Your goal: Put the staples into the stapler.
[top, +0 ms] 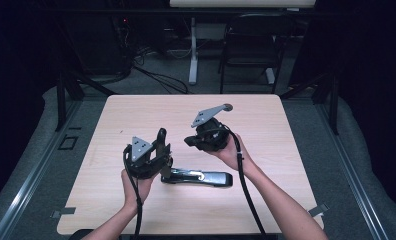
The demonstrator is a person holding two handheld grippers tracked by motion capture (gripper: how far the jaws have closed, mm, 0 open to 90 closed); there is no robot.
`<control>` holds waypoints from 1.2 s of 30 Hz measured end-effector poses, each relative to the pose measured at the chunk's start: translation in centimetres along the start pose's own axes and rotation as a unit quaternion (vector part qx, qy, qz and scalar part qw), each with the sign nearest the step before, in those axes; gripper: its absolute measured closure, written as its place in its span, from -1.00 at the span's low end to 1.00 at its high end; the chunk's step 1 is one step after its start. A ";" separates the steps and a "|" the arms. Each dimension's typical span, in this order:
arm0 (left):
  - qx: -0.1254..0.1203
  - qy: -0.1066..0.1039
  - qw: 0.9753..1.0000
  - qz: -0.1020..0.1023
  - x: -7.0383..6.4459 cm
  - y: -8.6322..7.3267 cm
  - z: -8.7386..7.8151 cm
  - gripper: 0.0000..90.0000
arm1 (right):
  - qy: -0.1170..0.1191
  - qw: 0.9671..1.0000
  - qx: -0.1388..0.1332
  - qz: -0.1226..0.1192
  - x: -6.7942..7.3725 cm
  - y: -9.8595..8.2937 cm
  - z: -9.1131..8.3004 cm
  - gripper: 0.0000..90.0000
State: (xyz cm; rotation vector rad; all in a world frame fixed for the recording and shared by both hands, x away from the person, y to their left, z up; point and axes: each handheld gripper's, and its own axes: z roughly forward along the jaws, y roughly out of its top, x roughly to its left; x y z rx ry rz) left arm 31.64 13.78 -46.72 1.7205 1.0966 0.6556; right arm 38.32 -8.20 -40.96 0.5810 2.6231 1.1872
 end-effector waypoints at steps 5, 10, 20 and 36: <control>0.001 0.002 1.000 0.003 -0.1 0.0 0.0 0.29 | 0.001 1.000 -0.003 0.001 0.0 0.0 -0.1 1.00; 0.001 0.002 1.000 0.004 -0.1 0.0 0.0 0.28 | 0.000 1.000 -0.008 0.002 0.0 0.4 -0.1 1.00; 0.002 -0.004 1.000 0.011 -0.4 0.0 0.1 0.26 | 0.008 1.000 -0.029 -0.008 0.7 1.8 0.0 1.00; 0.005 -0.017 1.000 0.010 -0.4 -0.1 0.3 0.22 | 0.009 0.999 -0.042 -0.028 1.7 3.4 -0.2 1.00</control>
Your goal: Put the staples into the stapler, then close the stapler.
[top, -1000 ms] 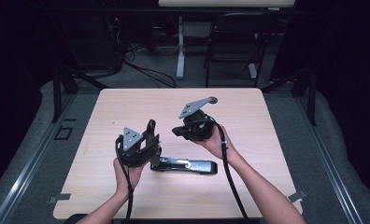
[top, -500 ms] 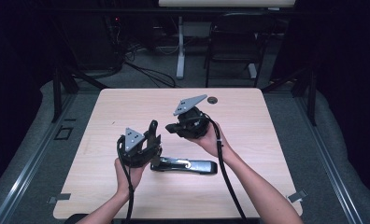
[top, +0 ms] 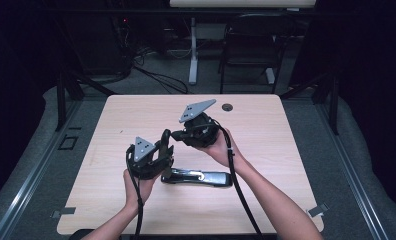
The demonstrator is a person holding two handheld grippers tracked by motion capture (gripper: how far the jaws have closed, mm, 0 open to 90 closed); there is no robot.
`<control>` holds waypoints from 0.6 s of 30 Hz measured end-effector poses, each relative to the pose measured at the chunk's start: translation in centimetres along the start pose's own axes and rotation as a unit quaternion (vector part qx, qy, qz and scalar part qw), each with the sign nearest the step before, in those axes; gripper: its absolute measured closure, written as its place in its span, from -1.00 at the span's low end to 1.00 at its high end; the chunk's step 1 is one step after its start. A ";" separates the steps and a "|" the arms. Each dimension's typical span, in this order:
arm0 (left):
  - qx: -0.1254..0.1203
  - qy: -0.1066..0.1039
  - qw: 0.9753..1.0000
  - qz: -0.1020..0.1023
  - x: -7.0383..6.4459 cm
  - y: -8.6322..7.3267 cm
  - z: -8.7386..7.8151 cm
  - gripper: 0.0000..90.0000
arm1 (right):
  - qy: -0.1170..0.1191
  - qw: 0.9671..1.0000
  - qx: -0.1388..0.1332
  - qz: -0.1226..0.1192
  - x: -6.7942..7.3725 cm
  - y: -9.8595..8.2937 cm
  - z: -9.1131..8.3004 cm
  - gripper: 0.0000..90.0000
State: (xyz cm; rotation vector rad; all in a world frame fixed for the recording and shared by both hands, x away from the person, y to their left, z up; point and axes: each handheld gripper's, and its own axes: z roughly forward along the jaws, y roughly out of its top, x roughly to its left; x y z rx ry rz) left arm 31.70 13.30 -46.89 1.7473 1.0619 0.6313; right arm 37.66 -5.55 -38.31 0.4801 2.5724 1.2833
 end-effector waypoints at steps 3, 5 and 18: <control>0.000 0.001 1.000 0.002 -0.1 0.0 0.0 0.22 | 0.000 1.000 0.000 0.001 0.0 0.0 0.0 1.00; 0.000 0.000 1.000 0.002 0.0 0.0 0.0 0.22 | 0.000 1.000 -0.001 0.001 0.0 0.0 -0.1 1.00; 0.009 -0.017 1.000 0.009 -0.6 0.1 0.6 0.15 | 0.008 1.000 -0.011 0.002 0.2 -0.2 -0.6 1.00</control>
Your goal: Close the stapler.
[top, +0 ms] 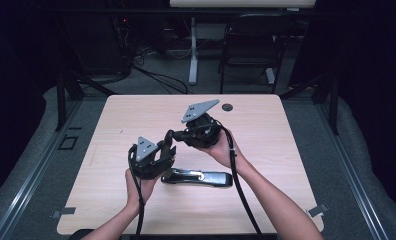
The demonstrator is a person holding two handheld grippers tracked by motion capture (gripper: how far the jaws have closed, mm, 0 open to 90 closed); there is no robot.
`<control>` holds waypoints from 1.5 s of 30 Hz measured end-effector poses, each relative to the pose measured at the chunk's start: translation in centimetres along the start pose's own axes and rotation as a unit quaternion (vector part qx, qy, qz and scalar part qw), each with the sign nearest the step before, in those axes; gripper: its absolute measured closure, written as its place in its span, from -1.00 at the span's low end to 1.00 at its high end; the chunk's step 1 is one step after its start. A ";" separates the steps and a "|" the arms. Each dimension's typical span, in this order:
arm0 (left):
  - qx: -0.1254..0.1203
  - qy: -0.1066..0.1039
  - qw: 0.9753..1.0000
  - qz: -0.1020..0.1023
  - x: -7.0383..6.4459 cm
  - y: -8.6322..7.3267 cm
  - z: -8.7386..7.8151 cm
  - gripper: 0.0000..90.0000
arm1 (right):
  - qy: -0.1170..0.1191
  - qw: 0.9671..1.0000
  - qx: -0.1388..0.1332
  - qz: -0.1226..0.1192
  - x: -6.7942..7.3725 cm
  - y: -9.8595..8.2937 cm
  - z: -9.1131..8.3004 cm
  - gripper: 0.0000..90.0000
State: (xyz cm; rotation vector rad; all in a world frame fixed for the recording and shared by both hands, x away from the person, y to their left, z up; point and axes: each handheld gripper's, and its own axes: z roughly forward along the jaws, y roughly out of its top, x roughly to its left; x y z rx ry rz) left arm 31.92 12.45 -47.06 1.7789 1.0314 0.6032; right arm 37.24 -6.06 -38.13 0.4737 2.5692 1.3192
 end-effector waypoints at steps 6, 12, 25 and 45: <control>0.004 -0.004 1.000 0.015 -0.6 0.1 0.4 0.11 | -0.003 1.000 -0.001 0.008 -0.2 -1.0 -0.8 1.00; 0.010 -0.020 1.000 0.016 -0.7 0.0 0.6 0.06 | -0.002 1.000 -0.011 0.012 -0.4 -2.0 -1.3 1.00; 0.041 -0.088 0.995 0.003 0.9 -0.1 -0.3 -0.37 | -0.001 0.999 -0.021 0.034 -1.0 -4.0 -2.3 1.00; 0.042 -0.051 0.997 -0.027 5.7 -0.3 -2.0 -0.81 | -0.010 0.998 -0.014 0.056 -1.5 -6.5 -3.2 1.00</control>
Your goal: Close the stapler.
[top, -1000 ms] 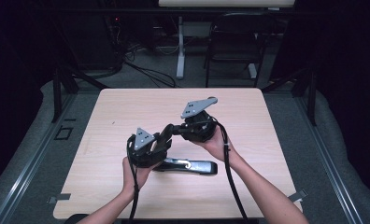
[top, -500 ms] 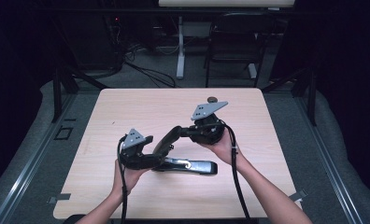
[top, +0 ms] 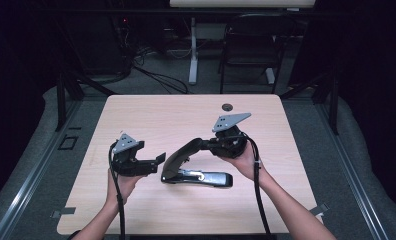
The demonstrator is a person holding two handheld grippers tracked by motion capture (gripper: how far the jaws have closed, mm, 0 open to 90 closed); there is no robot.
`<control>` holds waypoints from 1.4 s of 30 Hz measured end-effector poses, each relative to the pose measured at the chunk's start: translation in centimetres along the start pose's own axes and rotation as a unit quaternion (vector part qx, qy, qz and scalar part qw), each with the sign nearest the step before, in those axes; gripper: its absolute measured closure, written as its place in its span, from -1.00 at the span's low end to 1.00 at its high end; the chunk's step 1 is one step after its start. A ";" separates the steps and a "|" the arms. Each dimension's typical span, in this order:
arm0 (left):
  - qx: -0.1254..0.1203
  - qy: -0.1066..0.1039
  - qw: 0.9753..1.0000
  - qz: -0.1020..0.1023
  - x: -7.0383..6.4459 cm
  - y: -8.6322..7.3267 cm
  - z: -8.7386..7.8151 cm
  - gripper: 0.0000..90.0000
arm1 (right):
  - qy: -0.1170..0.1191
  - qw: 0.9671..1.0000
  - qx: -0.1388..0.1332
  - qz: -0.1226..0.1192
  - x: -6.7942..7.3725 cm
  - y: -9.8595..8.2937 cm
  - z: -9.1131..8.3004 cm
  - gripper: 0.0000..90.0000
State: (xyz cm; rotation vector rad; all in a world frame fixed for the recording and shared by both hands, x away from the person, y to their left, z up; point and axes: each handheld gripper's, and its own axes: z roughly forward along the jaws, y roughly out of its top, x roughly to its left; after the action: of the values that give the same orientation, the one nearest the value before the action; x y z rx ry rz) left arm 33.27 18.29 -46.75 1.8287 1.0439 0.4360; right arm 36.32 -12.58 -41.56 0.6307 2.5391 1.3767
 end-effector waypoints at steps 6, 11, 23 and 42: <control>0.012 0.018 1.000 -0.012 1.3 -0.2 0.4 -0.85 | -0.002 1.000 0.003 0.006 -0.2 -0.6 -0.3 1.00; 0.024 0.031 0.999 -0.024 2.6 -0.4 0.8 -0.87 | -0.005 1.000 0.000 0.010 -0.2 -0.8 -0.4 1.00; 0.041 0.039 0.998 -0.031 3.6 -0.5 1.0 -0.88 | -0.008 1.000 0.006 0.016 -1.0 -1.1 -0.4 1.00; 0.054 0.049 0.996 -0.045 4.8 -0.9 1.5 -0.94 | -0.015 0.999 0.019 0.031 -1.7 -3.3 -1.3 1.00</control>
State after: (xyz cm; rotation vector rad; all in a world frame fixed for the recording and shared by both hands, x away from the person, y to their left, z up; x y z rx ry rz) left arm 36.55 21.51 -48.93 1.8617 1.2331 0.4258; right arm 36.49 -15.85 -43.64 0.7353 2.5484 1.3318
